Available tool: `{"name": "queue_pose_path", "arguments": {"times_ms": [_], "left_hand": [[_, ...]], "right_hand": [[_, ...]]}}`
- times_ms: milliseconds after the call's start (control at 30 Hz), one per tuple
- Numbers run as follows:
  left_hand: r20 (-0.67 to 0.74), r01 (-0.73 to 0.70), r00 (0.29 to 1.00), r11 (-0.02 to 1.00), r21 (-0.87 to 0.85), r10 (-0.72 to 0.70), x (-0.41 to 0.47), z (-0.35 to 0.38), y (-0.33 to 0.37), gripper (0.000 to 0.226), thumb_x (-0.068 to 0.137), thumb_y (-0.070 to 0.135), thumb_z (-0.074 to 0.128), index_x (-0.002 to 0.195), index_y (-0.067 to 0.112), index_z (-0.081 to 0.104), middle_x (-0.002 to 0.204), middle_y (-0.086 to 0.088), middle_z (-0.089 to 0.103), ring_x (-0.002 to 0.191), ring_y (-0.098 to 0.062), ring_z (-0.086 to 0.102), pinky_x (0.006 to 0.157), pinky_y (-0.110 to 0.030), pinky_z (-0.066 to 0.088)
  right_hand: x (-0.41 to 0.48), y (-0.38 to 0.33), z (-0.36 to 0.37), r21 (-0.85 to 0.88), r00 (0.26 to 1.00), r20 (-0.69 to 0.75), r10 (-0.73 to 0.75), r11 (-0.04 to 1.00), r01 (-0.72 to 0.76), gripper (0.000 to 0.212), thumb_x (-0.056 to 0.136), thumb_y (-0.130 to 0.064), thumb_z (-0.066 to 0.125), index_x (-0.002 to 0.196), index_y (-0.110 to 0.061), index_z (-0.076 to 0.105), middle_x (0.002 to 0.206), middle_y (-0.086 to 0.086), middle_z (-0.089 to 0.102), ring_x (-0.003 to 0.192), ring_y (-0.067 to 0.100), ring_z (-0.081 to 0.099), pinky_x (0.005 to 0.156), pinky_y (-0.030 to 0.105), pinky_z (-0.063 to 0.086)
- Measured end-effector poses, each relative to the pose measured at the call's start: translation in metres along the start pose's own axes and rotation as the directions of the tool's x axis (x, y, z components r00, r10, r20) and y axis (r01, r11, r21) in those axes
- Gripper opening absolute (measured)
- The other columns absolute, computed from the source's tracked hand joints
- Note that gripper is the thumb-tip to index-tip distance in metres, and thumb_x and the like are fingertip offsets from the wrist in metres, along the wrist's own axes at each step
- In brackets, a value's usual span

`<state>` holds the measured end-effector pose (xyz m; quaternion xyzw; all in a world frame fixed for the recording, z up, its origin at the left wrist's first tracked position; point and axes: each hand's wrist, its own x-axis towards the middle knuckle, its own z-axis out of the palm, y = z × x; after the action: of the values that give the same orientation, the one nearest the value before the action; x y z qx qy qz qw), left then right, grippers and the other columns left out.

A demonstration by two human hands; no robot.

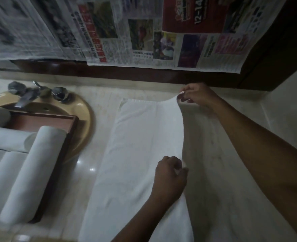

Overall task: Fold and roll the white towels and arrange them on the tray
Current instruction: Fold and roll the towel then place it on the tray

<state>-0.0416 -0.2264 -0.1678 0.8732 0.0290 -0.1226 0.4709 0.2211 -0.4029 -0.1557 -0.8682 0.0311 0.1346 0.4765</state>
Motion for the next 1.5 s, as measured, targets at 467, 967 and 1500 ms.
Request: {"name": "queue_pose_path", "arguments": {"times_ms": [467, 967, 1500], "left_hand": [[0.304, 0.452, 0.888, 0.533, -0.715, -0.346, 0.008, -0.153, -0.096, 0.005, 0.093, 0.005, 0.054, 0.097, 0.007, 0.056, 0.093, -0.02, 0.064, 0.086, -0.032, 0.066, 0.08, -0.044, 0.055], [0.232, 0.474, 0.872, 0.625, -0.621, -0.431, 0.015, -0.191, -0.154, 0.024, 0.095, 0.008, 0.067, 0.073, 0.014, 0.063, 0.07, -0.01, 0.07, 0.058, -0.021, 0.064, 0.06, -0.035, 0.056], [-0.163, 0.355, 0.931, 0.915, 0.189, -0.327, 0.054, -0.18, -0.174, 0.024, 0.09, 0.047, 0.066, 0.084, 0.024, 0.066, 0.074, 0.007, 0.07, 0.076, -0.015, 0.069, 0.067, -0.03, 0.051]], "right_hand": [[0.063, -0.092, 0.145, -0.257, 0.951, -0.001, -0.31, 0.919, 0.299, 0.007, 0.096, -0.025, 0.072, 0.092, -0.02, 0.069, 0.08, -0.008, 0.064, 0.069, -0.005, 0.053, 0.063, 0.02, 0.04], [0.088, -0.044, 0.238, -0.468, 0.974, -0.066, -0.218, 0.869, 0.163, 0.023, 0.097, -0.043, 0.066, 0.098, -0.02, 0.066, 0.107, 0.002, 0.068, 0.11, 0.028, 0.054, 0.09, 0.04, 0.036], [0.052, -0.017, 0.195, -0.528, 0.922, -0.383, -0.047, 0.831, -0.177, 0.034, 0.105, -0.043, 0.049, 0.122, -0.018, 0.065, 0.13, 0.015, 0.056, 0.121, 0.037, 0.049, 0.099, 0.047, 0.041]]}}
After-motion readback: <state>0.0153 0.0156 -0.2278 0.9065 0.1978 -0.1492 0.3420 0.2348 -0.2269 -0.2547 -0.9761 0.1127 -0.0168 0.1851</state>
